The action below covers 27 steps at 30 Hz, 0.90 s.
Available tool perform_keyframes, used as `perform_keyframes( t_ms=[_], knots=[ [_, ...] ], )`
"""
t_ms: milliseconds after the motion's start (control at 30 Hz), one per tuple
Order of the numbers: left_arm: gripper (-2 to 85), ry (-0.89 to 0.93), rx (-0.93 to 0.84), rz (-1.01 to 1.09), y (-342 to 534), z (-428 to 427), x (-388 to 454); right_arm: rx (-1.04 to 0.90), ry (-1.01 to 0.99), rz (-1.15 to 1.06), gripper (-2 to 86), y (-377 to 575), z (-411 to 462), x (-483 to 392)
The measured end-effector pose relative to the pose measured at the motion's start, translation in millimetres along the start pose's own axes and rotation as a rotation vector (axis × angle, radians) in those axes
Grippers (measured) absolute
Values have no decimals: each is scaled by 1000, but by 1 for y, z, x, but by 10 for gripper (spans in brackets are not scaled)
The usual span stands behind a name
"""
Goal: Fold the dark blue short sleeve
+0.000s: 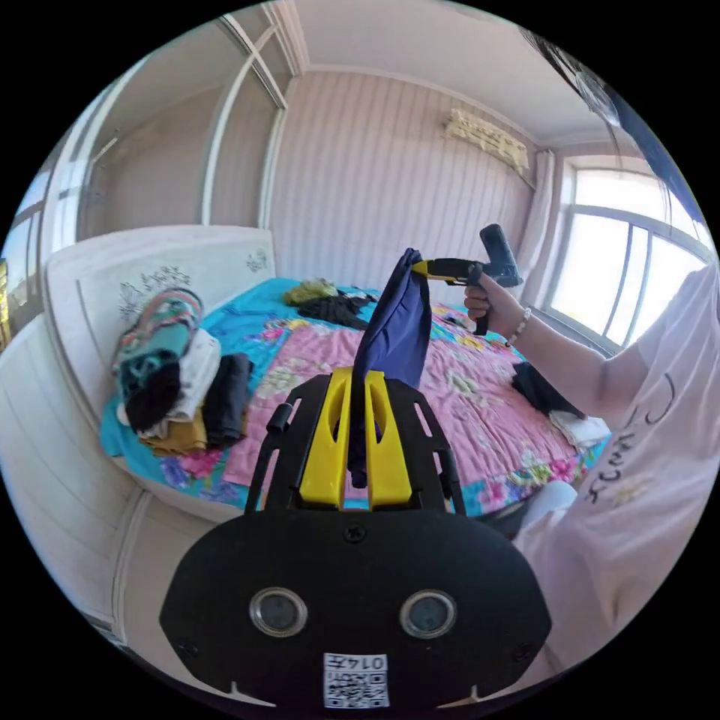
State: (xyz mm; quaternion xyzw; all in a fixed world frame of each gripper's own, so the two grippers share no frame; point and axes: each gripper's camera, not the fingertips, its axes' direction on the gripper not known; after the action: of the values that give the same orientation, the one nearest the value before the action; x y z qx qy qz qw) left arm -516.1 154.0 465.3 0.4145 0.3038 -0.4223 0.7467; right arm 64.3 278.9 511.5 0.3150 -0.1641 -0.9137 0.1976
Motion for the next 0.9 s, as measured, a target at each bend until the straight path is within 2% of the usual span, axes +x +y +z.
perform_keyframes(
  t_ms=[167, 267, 300, 367, 467, 533, 667, 767, 900],
  knots=[
    [33, -243, 150, -96, -60, -2, -119, -120, -54, -66, 43, -187, 108, 7],
    [64, -459, 82, -260, -81, 39, -221, -173, -38, 64, 67, -272, 206, 44],
    [68, -525, 30, -345, -75, 58, -257, -257, 54, 136, 72, -284, 243, 61],
    [71, -509, -22, -456, -56, 82, -297, -394, 175, 202, 79, -279, 280, 79],
    [68, -507, -72, -503, -12, 108, -311, -373, 145, 166, 74, -231, 278, 92],
    [59, -499, -73, -442, 13, 115, -288, -400, 93, 159, 74, -184, 256, 102],
    [37, -432, -51, -182, 65, 123, -174, -402, 68, 237, 68, -24, 143, 100],
    [17, -370, -50, 56, 98, 138, -69, -380, 169, 415, 66, 108, 30, 66],
    [19, -151, -141, 290, 128, 185, 71, -305, 480, 700, 64, 255, -136, -30]
  ],
)
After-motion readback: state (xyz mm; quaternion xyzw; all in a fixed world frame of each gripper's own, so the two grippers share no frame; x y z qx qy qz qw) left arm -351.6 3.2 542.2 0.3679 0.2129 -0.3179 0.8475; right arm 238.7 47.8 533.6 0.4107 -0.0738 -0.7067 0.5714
